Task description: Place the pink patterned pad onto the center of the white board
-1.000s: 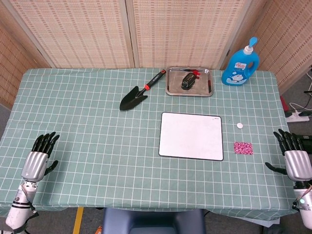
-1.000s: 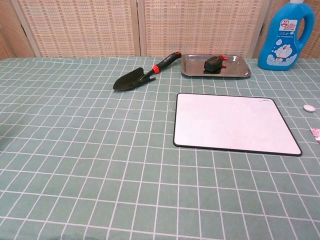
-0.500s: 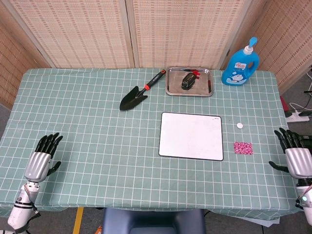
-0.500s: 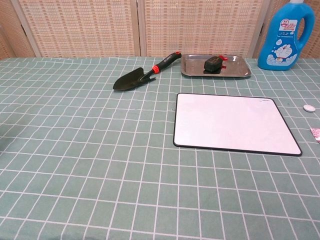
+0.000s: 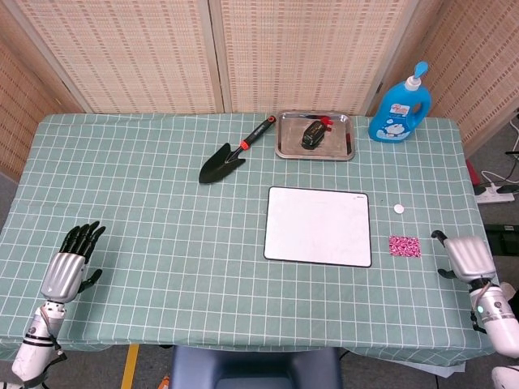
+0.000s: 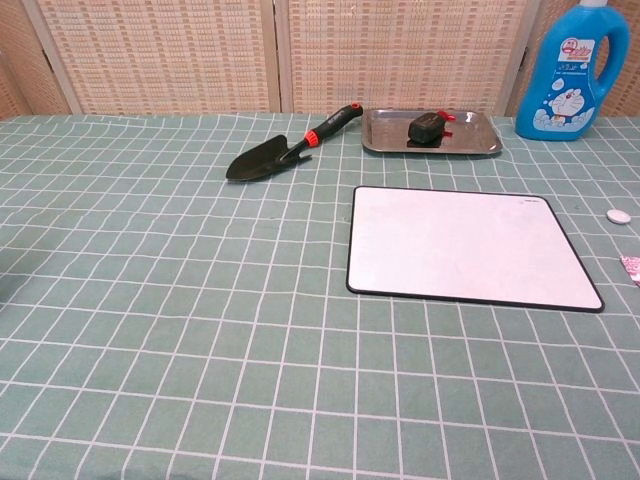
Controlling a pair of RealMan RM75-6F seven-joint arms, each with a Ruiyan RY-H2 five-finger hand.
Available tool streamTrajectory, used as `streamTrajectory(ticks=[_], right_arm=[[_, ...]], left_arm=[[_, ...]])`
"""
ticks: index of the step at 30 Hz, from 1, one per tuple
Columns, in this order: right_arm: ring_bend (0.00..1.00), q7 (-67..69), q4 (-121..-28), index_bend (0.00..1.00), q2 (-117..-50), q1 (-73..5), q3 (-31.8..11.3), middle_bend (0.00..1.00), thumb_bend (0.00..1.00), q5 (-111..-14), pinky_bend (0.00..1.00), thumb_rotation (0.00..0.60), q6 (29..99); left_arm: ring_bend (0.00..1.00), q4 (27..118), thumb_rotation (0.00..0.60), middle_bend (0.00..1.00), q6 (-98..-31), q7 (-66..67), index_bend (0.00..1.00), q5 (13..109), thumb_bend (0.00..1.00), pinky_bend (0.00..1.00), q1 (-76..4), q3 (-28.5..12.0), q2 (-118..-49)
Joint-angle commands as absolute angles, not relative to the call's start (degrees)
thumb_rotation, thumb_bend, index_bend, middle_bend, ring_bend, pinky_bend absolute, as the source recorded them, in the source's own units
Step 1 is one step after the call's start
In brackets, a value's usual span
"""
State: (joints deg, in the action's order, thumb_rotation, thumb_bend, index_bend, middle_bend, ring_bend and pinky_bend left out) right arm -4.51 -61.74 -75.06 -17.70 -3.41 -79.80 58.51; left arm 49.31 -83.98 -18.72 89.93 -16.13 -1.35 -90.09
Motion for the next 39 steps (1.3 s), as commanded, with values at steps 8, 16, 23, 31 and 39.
streamTrajectory(ticks=[8, 16, 23, 31, 39], right_arm=[[0.92, -15.6, -66.1, 0.34, -74.4, -22.8, -5.7, 0.95, 0.15, -69.5, 0.99, 0.600, 48.9], [0.92, -10.7, -63.4, 0.38, -77.4, -24.1, -6.2, 0.96, 0.27, -68.9, 0.99, 0.600, 47.1], [0.93, -8.0, -60.5, 0.38, -79.8, -24.1, -5.5, 0.96, 0.26, -68.5, 0.99, 0.597, 45.9], [0.93, -6.7, -61.4, 0.38, -79.4, -24.0, -5.8, 0.96, 0.16, -68.2, 0.99, 0.552, 46.5], [0.93, -7.1, -61.4, 0.35, -79.3, -24.4, -5.5, 0.96, 0.16, -67.9, 0.99, 0.554, 46.0]], left_arm=[[0.00, 49.5, 0.600, 0.00, -83.7, -19.4, 0.00, 89.9, 0.22, 0.00, -16.2, -1.3, -89.9], [0.00, 49.6, 0.600, 0.00, -83.2, -19.6, 0.00, 89.7, 0.22, 0.00, -16.3, -1.3, -89.8], [0.00, 49.7, 0.600, 0.00, -83.0, -19.7, 0.00, 89.8, 0.22, 0.00, -16.4, -1.2, -89.8], [0.00, 49.8, 0.600, 0.00, -83.1, -19.6, 0.00, 89.9, 0.22, 0.00, -16.4, -1.2, -89.8], [0.00, 49.9, 0.600, 0.00, -83.0, -19.7, 0.00, 89.9, 0.22, 0.00, -16.4, -1.1, -89.8]])
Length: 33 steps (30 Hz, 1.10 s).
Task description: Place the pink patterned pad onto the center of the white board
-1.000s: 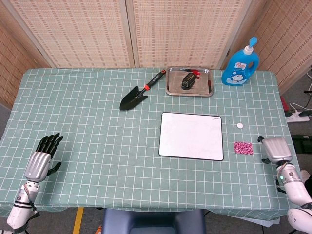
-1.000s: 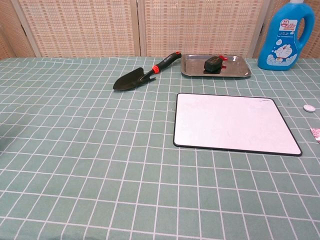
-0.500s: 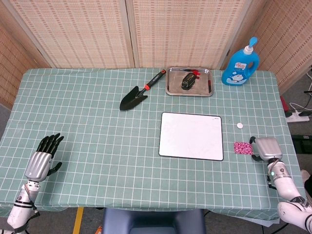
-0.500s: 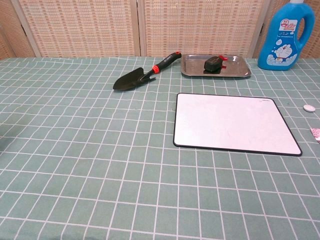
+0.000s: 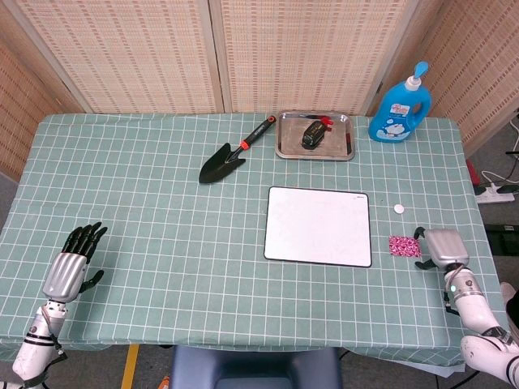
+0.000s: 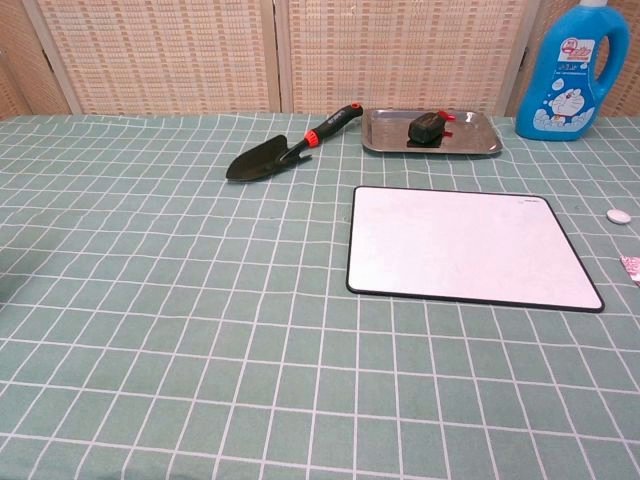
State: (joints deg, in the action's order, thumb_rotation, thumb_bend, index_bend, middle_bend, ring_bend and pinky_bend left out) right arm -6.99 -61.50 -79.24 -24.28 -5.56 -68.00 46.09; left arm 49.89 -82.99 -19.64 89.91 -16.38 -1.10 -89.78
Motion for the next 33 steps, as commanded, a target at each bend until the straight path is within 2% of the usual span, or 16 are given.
streamTrajectory(ticks=[1, 24, 33], right_arm=[[0.93, -7.3, -61.1, 0.35, -79.5, -24.7, -5.5, 0.96, 0.16, -67.8, 0.99, 0.557, 45.6], [0.93, -9.2, -58.3, 0.33, -81.8, -27.2, -5.4, 0.96, 0.16, -66.2, 0.99, 0.561, 42.8], [0.93, -9.3, -58.3, 0.39, -82.0, -27.7, -5.4, 0.96, 0.16, -65.5, 0.99, 0.561, 42.1]], left_arm=[[0.00, 50.0, 0.600, 0.00, -82.9, -19.8, 0.00, 89.8, 0.22, 0.00, -16.4, -1.1, -89.8], [0.00, 50.3, 0.600, 0.00, -82.3, -20.6, 0.00, 89.5, 0.22, 0.00, -16.6, -1.2, -89.5], [0.00, 50.4, 0.600, 0.00, -82.0, -20.8, 0.00, 89.4, 0.22, 0.00, -16.6, -1.3, -89.4]])
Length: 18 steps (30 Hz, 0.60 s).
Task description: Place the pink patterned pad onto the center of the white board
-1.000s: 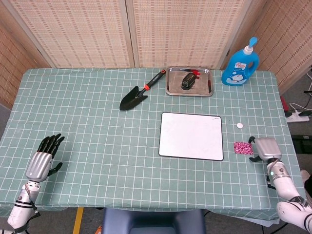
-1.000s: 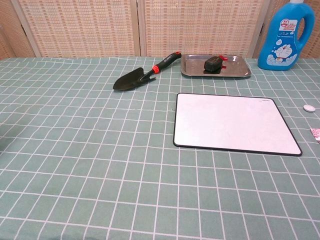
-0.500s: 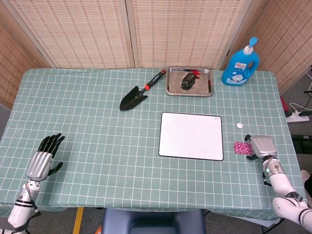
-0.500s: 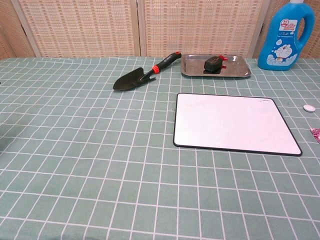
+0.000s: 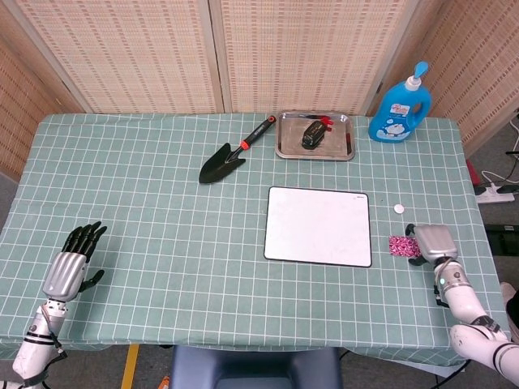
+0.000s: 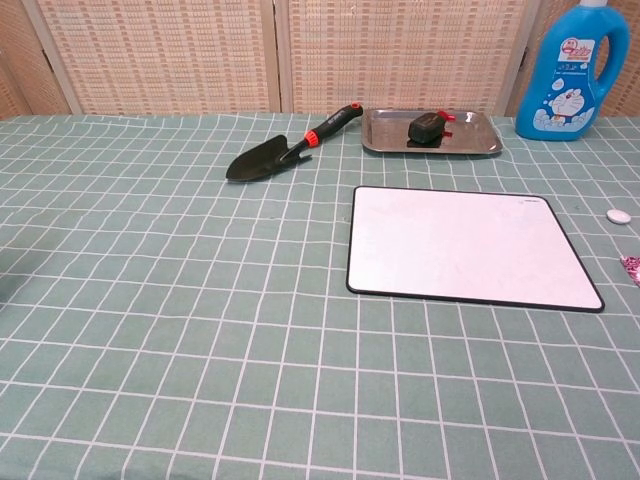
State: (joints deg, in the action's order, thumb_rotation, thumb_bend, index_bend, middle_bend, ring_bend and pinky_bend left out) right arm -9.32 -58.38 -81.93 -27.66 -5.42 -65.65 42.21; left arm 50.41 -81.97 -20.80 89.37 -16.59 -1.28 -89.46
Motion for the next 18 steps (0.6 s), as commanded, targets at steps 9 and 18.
streamTrajectory(ticks=[9, 18], right_arm=[[0.93, -9.2, -58.2, 0.36, -81.9, -27.9, -5.5, 0.96, 0.16, -64.7, 0.99, 0.560, 41.7], [0.93, -9.9, -57.8, 0.36, -82.2, -28.5, -5.4, 0.96, 0.16, -63.6, 0.99, 0.559, 40.3]], left_arm=[[0.00, 50.5, 0.600, 0.00, -81.9, -21.2, 0.00, 89.3, 0.22, 0.00, -16.6, -1.3, -89.4], [0.00, 50.7, 0.600, 0.00, -81.6, -21.5, 0.00, 89.3, 0.22, 0.00, -16.6, -1.2, -89.2]])
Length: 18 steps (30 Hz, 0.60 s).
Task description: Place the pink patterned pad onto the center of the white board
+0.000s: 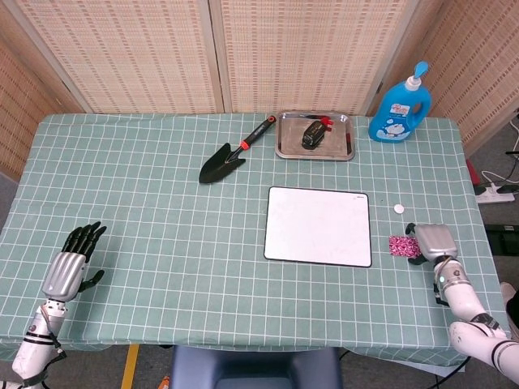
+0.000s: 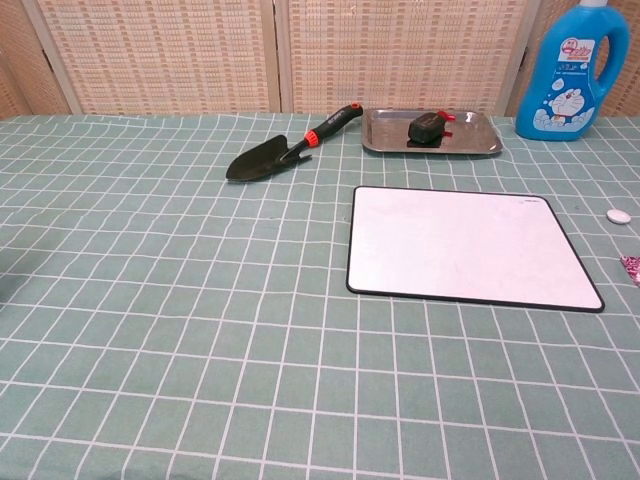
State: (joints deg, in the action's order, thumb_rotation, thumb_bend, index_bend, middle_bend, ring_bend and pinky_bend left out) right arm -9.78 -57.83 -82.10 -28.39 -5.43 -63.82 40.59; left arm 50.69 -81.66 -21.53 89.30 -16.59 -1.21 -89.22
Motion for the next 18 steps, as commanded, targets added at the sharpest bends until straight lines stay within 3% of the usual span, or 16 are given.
streamTrajectory(ticks=[1, 9, 18], right_arm=[[0.93, -9.9, -57.7, 0.36, -82.3, -28.5, -5.3, 0.96, 0.16, -63.6, 0.99, 0.560, 40.2], [0.93, -9.1, -58.2, 0.44, -82.0, -28.4, -5.4, 0.96, 0.18, -64.0, 0.99, 0.559, 41.2], [0.93, -7.9, -59.8, 0.46, -80.8, -28.3, -5.5, 0.96, 0.19, -64.8, 0.99, 0.559, 42.1]], left_arm=[[0.00, 50.7, 0.600, 0.00, -81.6, -21.6, 0.00, 89.3, 0.22, 0.00, -16.6, -1.2, -89.2], [0.00, 50.8, 0.600, 0.00, -81.4, -21.8, 0.00, 89.3, 0.22, 0.00, -16.7, -1.1, -89.1], [0.00, 51.0, 0.600, 0.00, -81.5, -21.9, 0.00, 89.4, 0.22, 0.00, -16.6, -1.1, -89.1]])
